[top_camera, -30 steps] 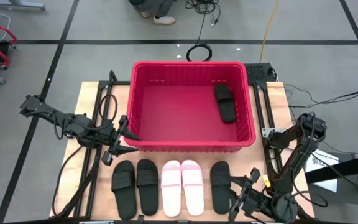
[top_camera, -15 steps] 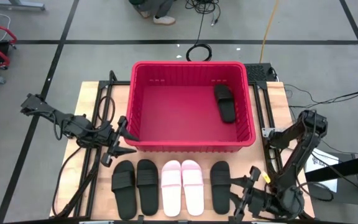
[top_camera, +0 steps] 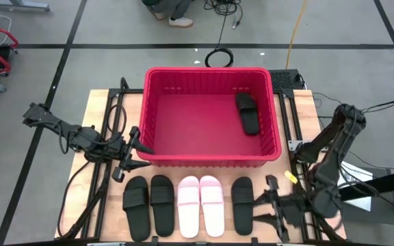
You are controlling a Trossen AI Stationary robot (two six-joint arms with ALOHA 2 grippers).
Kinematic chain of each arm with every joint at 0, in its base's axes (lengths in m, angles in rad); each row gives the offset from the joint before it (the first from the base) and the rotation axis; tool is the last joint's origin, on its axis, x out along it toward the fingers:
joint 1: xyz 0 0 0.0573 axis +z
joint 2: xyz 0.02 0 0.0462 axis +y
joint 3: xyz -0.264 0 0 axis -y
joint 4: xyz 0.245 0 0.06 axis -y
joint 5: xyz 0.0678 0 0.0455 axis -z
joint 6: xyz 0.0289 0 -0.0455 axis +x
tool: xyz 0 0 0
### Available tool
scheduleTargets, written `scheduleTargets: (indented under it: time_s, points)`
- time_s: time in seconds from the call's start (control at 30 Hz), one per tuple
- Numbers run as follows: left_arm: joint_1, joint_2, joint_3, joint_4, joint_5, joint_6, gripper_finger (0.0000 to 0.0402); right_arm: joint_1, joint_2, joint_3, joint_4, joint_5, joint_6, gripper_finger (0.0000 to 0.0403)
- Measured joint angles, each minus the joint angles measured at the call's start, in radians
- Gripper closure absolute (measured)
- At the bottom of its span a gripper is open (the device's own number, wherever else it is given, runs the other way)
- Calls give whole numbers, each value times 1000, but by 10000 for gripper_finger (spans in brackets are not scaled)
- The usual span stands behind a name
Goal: Pick and place slides into bin
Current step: Put the right black slide into the bin
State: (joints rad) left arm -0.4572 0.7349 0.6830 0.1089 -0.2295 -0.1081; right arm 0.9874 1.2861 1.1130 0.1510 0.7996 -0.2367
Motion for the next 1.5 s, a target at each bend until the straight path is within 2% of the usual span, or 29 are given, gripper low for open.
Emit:
scheduleTargets:
  time_s: [0.1,0.23,0.43,0.67,0.93,1.07,1.17,1.37,1.5]
  points:
    - [0,0,0,-1,0,0,215,-49,-27,0,-162,-50,138,252]
    - [0,0,0,-1,0,-2,215,-97,-15,0,-269,-153,252,252]
    - [0,0,0,-9,0,-11,215,-118,20,0,-413,-149,381,252]
    - [0,0,0,-28,0,-33,215,-117,98,8,-460,-180,466,252]
    - [0,0,0,-40,0,-52,215,-117,298,257,-774,-282,568,252]
    - [0,0,0,-41,0,-53,215,-109,365,360,-918,-276,622,252]
    - [0,0,1,-58,0,-53,215,-109,401,371,-980,-286,693,252]
    - [0,0,1,-62,-7,-53,215,-117,476,371,-1148,-432,875,252]
    - [0,0,1,-61,-9,-53,215,-124,516,371,-1219,-466,909,252]
